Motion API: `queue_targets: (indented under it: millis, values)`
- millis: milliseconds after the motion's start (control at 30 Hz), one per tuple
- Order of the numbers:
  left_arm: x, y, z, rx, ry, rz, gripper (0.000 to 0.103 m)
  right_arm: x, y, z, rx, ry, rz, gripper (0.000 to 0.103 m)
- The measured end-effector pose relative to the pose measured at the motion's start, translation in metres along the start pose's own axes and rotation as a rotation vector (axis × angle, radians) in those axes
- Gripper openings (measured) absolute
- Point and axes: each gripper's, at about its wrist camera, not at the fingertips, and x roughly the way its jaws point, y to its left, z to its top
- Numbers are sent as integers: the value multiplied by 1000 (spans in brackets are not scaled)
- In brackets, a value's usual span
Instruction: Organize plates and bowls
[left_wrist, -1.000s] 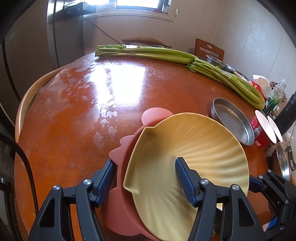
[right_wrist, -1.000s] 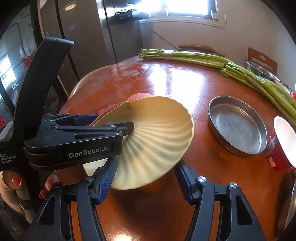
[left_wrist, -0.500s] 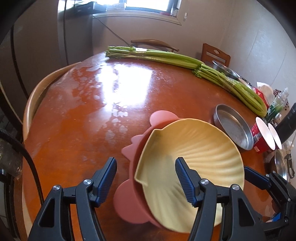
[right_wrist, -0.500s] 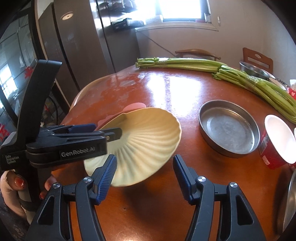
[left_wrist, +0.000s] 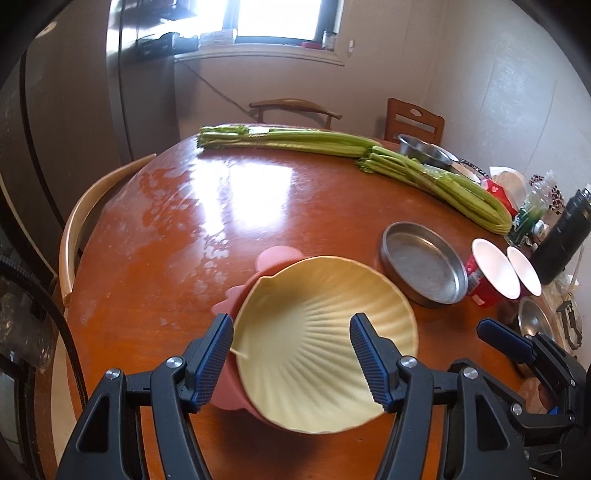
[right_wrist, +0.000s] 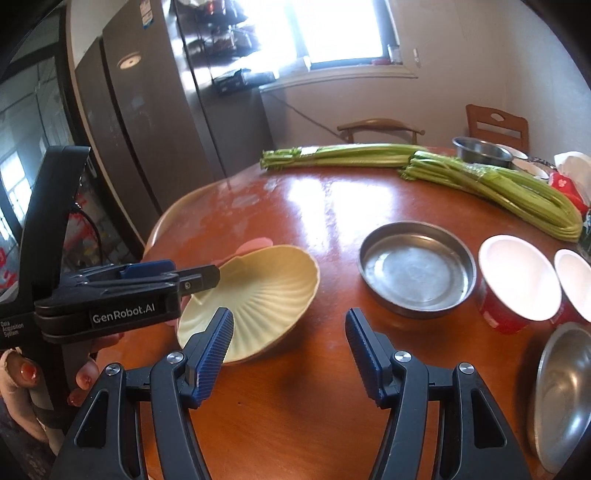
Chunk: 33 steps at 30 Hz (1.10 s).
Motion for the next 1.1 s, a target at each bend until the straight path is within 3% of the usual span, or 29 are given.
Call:
queue_targets:
  millis: [467,900,1100]
  values:
    - [-25,-65,27,116,-37,-6,65,-46,-49,8,105,-93,-32,65]
    - [-13,-125,82,224,-48,-51,65,-72,-104,32,247,-174,-81,65]
    - [23,-133,93,239,23,-43,65,-47,-106,26,250,-103,-66,65]
